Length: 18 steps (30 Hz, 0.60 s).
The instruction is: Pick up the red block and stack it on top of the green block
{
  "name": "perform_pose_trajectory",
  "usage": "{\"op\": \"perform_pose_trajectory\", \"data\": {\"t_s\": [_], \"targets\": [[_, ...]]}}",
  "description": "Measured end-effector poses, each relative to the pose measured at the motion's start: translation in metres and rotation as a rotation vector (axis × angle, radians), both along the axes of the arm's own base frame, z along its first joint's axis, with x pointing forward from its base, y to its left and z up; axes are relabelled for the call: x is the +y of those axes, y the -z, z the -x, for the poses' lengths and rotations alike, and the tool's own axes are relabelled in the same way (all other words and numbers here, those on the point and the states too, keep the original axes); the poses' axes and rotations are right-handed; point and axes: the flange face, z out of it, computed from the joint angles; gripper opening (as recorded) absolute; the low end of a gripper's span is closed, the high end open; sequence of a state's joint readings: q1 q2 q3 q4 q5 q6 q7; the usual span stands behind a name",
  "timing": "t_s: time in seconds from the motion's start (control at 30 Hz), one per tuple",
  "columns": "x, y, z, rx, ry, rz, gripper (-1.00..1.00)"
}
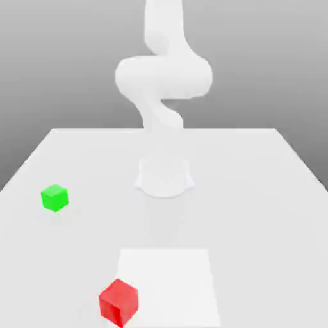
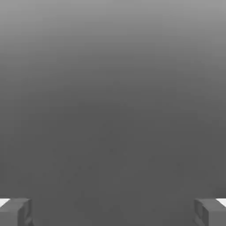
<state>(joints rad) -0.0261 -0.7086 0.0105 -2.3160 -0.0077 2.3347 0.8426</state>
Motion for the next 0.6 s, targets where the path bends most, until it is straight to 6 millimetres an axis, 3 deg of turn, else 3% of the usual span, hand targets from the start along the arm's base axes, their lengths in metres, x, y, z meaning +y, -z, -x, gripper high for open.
{"op": "perform_pose_trajectory", "data": {"t_s": [0.13, 0.3, 0.47, 0.6], "targets": [[-0.011, 0.068, -0.048, 0.118, 0.081, -0.028, 0.00], [-0.029, 0.157, -0.089, 0.259, 0.181, -0.065, 0.00], [-0.047, 0.252, -0.111, 0.397, 0.280, -0.106, 0.00], [-0.062, 0.330, -0.114, 0.507, 0.363, -0.144, 0.00]]}}
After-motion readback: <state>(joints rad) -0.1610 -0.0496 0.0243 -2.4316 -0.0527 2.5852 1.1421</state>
